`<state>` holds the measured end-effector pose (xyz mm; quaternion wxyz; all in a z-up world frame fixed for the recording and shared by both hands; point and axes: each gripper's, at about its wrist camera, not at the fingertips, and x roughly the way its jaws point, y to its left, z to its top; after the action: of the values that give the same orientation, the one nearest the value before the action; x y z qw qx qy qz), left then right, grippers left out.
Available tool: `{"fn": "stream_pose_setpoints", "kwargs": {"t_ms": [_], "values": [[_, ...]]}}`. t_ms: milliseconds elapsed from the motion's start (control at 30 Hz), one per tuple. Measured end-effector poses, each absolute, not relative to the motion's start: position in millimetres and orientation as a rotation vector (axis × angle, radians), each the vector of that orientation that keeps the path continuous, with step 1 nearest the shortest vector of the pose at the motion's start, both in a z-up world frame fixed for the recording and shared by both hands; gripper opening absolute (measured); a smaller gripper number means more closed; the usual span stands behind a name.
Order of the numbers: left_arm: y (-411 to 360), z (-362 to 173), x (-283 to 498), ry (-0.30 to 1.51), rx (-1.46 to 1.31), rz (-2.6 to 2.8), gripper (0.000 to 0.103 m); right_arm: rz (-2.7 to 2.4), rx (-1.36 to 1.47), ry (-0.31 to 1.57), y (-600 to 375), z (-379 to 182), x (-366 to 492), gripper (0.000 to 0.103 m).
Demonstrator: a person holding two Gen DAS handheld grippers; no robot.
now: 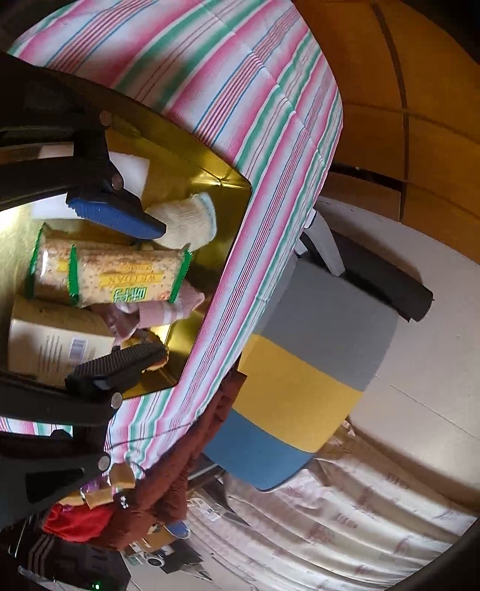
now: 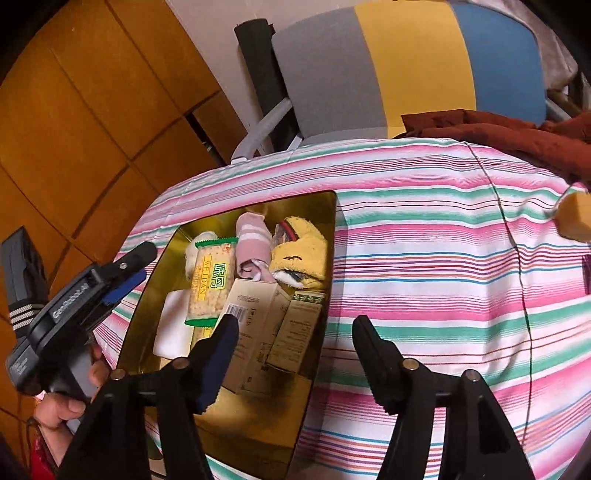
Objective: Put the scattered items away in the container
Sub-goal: 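Open both tools to drop the box and pack into the tray, then move both tools back toward the yellow sponge cakes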
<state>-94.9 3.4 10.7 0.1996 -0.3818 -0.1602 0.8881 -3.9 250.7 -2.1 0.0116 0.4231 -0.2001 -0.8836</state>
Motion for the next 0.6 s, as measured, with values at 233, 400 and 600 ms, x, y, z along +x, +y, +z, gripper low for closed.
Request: {"fn": "stream_pose_setpoints", "kwargs": {"t_ms": [233,400,600], "values": [[20.3,10.1,-74.3,-0.451,-1.076,2.427,0.061,-2.755,1.275,-0.707,264.8,0.4,8.6,0.085],[46.3,5.0,-61.9,-0.404,-1.096,2.37,0.061,-2.789,1.277,-0.721,281.2,2.2,19.5,0.091],[81.7,2.2,-45.0,-0.322,-1.108,2.298,0.061,-2.829,1.302,-0.766,313.1,-0.9,36.6,0.091]]}}
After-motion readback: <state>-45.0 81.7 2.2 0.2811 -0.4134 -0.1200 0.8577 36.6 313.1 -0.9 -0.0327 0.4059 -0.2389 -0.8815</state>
